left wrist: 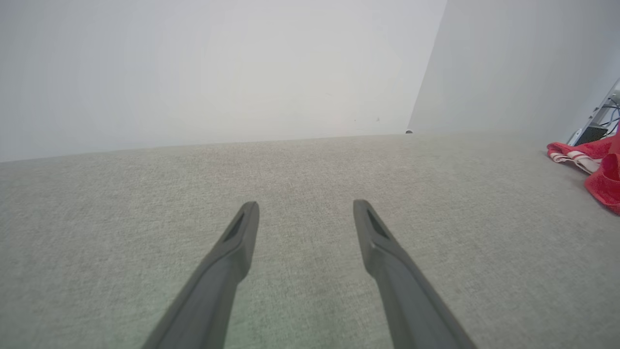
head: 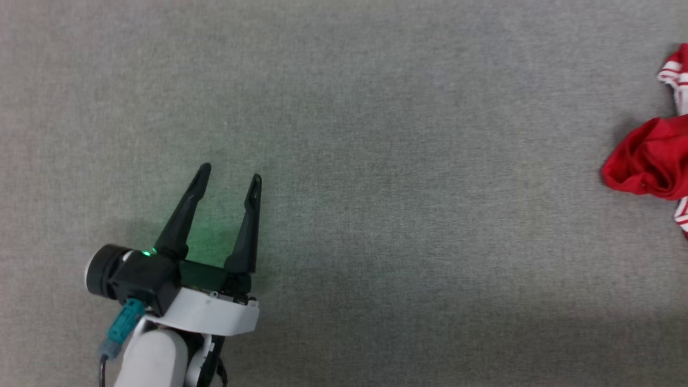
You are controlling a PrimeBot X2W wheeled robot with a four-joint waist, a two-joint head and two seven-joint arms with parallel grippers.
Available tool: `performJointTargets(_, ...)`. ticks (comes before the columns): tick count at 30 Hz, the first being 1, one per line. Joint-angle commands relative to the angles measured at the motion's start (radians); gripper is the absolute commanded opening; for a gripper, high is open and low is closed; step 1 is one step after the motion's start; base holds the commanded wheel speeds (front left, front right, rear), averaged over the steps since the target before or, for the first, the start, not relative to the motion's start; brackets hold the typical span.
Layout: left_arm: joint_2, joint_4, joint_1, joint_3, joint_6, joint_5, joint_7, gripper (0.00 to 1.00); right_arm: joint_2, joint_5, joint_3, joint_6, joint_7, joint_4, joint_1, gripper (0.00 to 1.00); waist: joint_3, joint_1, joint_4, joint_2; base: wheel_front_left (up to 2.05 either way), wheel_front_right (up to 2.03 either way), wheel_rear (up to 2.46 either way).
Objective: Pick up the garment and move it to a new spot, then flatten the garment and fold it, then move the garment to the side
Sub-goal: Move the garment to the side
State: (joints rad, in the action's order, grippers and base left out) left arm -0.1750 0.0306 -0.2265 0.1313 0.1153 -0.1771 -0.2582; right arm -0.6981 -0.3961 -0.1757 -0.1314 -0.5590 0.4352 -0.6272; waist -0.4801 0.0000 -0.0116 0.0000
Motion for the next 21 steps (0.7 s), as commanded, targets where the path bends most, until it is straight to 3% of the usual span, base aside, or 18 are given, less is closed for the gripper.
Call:
performJointTargets(1, -0.002, 0.006, -0.010, -0.001, -0.002, -0.001, 0.000, 1.00, 0.007, 0.002, 0.010, 0.002, 0.009, 0.013, -0.013, 0.00, -0.017, 0.0000, 0.013, 0.0000, 0.00, 0.00, 0.00)
performJointTargets(9, -0.012, 0.027, 0.004, -0.001, -0.016, 0.002, 0.002, 1.00, 0.023, 0.033, 0.060, 0.001, 0.133, 0.196, -0.089, 0.00, -0.032, 0.0000, 0.013, 0.0000, 0.00, 0.00, 0.00)
performJointTargets(12, -0.012, 0.026, 0.006, -0.003, -0.021, -0.001, 0.002, 1.00, 0.021, 0.040, 0.067, 0.002, 0.170, 0.240, -0.108, 1.00, -0.018, 0.0000, 0.008, 0.0000, 0.00, 0.00, 0.00)
performJointTargets(21, -0.006, -0.020, 0.036, -0.002, -0.025, -0.012, -0.005, 1.00, 0.013, -0.012, 0.158, 0.001, 0.272, 0.230, -0.069, 1.00, 0.128, 0.0000, 0.000, 0.0000, 0.00, 0.00, 0.00)
